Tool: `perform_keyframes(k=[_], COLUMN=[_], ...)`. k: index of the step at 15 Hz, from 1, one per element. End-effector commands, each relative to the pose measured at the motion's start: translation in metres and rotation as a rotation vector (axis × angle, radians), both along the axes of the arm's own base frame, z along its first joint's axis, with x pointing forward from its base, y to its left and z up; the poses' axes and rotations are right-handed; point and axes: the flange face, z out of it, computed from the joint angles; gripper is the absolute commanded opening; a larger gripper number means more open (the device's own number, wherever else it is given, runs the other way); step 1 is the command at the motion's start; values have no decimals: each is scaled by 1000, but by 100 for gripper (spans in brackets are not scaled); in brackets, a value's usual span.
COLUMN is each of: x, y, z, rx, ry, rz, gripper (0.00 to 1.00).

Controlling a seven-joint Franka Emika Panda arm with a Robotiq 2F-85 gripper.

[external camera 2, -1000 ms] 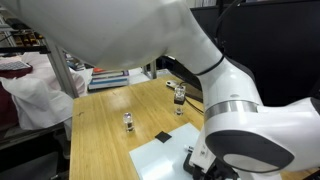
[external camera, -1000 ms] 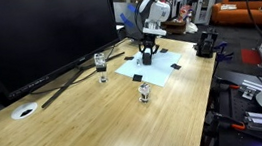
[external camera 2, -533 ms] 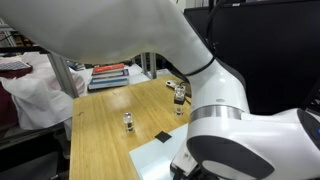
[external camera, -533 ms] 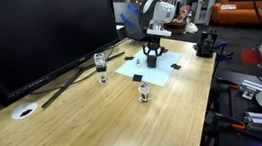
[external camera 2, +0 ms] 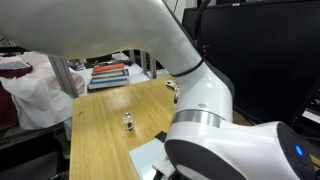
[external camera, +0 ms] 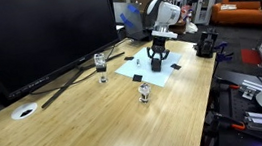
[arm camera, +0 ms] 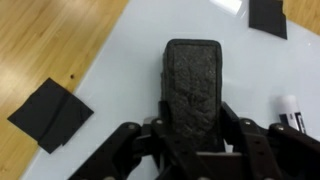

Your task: Wipe the whiteboard using the black eraser on the desk

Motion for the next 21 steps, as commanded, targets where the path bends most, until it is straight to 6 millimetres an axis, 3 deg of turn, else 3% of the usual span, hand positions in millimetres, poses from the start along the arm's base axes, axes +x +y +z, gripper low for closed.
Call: perform_keyframes(k=[1,7,16,19,21], x=[-34,-45,-63,-69,-70], y=[35,104,227,253,259], z=[-27,-8,-7,-10,-9], rx=[-26,-133,-154,-158,-167], ry=[56,51,13,28,35], rz=[153,452,863,926,941], gripper=[26,26,26,26,76])
